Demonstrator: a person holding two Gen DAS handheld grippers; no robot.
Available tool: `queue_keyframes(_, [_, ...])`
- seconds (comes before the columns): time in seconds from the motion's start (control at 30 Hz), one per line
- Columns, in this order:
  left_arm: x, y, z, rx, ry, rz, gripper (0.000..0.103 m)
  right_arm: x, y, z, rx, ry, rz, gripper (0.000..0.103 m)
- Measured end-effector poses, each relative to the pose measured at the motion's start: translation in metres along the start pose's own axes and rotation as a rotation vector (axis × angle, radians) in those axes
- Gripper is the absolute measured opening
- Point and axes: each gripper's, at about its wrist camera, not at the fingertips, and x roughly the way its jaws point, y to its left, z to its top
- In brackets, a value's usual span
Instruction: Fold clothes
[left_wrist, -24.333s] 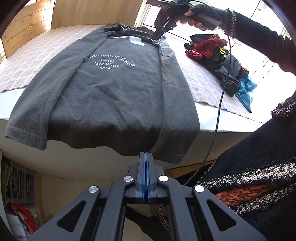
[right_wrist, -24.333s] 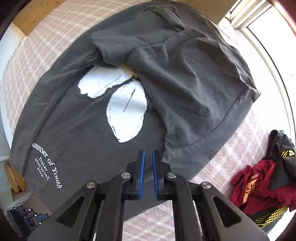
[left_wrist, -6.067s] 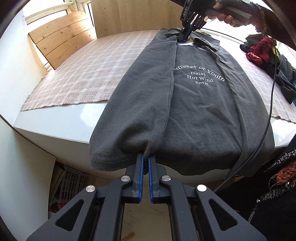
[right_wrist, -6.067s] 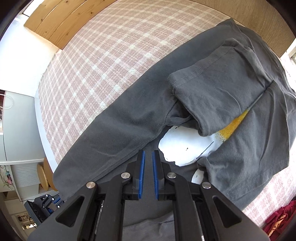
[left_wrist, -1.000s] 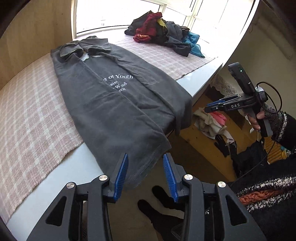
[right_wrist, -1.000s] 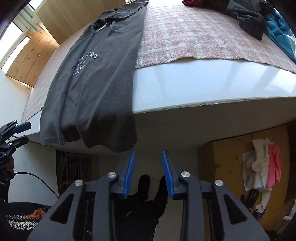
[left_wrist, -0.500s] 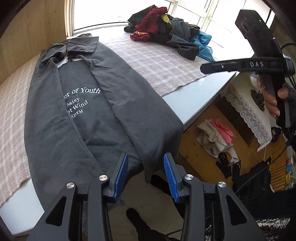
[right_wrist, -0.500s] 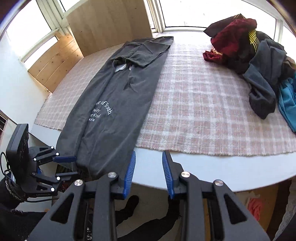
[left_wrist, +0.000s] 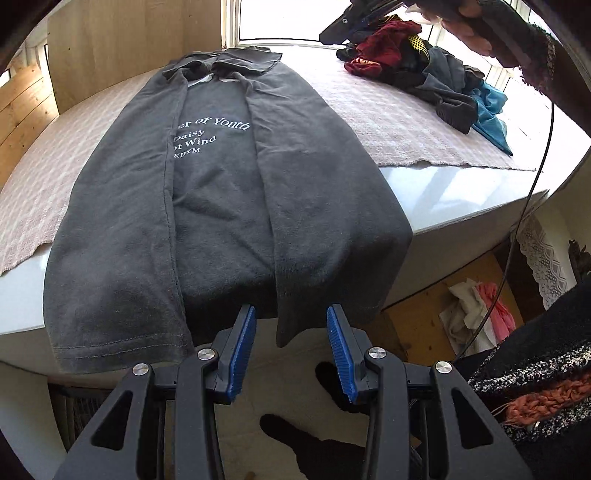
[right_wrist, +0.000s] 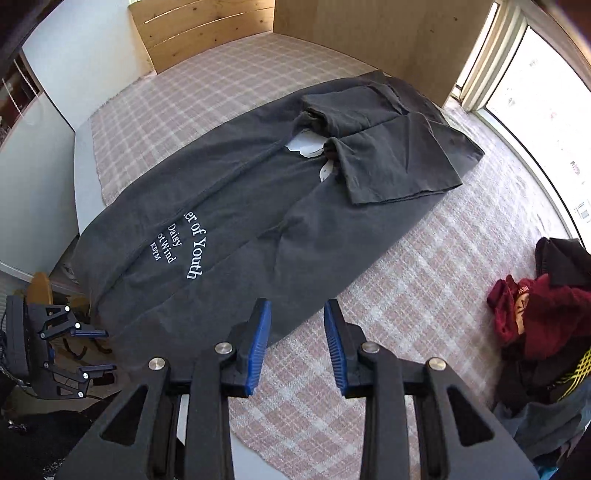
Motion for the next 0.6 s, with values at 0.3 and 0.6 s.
queue_keyframes(0.3, [0.004,-0.001,0.0,-0.024,-0.018,-0.034,0.004,0.066,-0.022,0.076,0.197,0.131,0.055,0.03])
queue_keyframes(0.6, [0.002,-0.002,0.002,0.004,-0.042,-0.063,0.002,0.118,-0.035,0.099,0.341,0.299,0.028,0.03])
